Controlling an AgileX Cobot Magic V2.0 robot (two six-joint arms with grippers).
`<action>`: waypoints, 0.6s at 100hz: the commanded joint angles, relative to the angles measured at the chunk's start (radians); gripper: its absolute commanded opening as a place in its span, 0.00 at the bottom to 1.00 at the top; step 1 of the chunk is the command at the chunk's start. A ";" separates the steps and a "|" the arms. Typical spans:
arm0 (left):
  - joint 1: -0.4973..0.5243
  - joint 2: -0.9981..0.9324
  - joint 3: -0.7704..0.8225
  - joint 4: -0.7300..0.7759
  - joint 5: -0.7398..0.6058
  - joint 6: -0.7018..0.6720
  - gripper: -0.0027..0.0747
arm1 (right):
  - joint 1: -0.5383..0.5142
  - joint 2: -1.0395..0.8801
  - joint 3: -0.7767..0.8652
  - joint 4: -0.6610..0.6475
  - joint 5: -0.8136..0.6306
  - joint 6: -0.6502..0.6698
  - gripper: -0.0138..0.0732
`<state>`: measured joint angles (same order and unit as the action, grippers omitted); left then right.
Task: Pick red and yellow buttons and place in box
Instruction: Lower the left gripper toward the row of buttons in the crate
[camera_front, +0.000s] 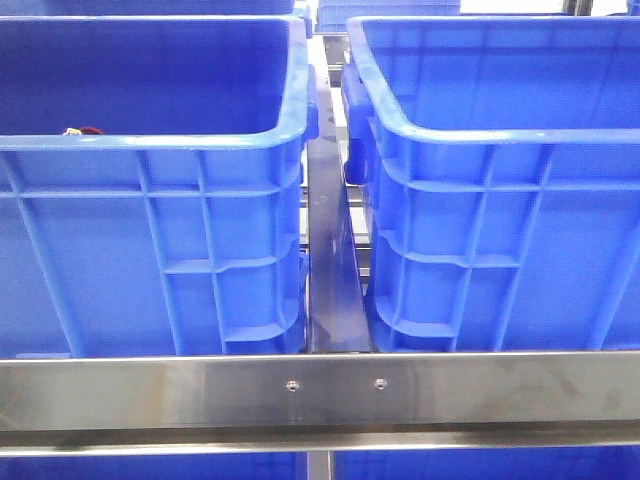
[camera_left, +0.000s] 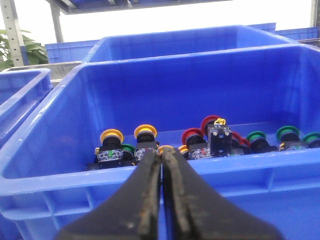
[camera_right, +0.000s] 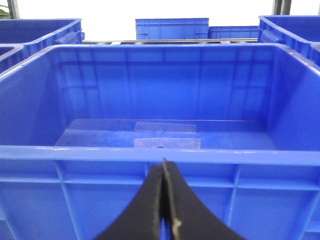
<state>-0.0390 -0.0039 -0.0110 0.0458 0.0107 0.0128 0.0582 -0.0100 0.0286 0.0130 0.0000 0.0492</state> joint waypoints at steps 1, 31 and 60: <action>0.002 -0.033 0.018 -0.001 -0.085 -0.007 0.01 | 0.002 -0.022 -0.002 -0.004 -0.084 0.002 0.08; 0.002 -0.033 0.015 -0.046 -0.113 -0.007 0.01 | 0.002 -0.022 -0.002 -0.004 -0.084 0.002 0.08; 0.002 0.007 -0.153 -0.084 -0.004 -0.007 0.01 | 0.002 -0.022 -0.002 -0.004 -0.084 0.002 0.08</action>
<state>-0.0390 -0.0039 -0.0743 -0.0163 0.0504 0.0128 0.0582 -0.0100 0.0286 0.0130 0.0000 0.0492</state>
